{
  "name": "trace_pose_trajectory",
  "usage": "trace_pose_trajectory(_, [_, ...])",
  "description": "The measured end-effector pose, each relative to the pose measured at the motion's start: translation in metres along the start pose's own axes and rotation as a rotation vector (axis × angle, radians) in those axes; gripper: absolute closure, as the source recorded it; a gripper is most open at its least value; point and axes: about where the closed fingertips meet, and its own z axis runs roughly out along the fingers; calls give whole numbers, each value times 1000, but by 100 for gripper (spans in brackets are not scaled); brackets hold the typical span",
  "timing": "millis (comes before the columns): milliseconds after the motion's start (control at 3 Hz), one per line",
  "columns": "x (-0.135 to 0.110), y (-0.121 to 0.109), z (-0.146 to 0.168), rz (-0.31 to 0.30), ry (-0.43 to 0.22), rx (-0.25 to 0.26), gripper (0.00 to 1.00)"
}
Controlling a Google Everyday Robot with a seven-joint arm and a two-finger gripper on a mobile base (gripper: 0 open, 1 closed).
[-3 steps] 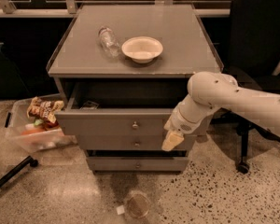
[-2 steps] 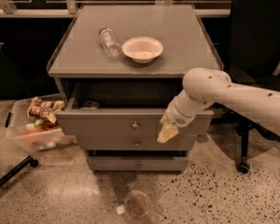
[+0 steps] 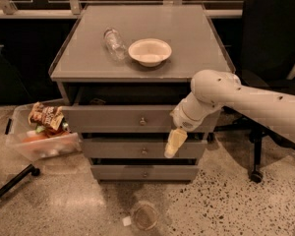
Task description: Close top drawer
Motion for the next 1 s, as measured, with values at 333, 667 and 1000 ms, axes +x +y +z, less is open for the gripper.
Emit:
trace_pose_trajectory(333, [-15, -14, -2, 4, -61, 14, 0])
trace_pose_trajectory(667, [-28, -21, -4, 5, -112, 6, 0])
trace_pose_trajectory(1000, [-28, -21, -4, 5, -112, 6, 0])
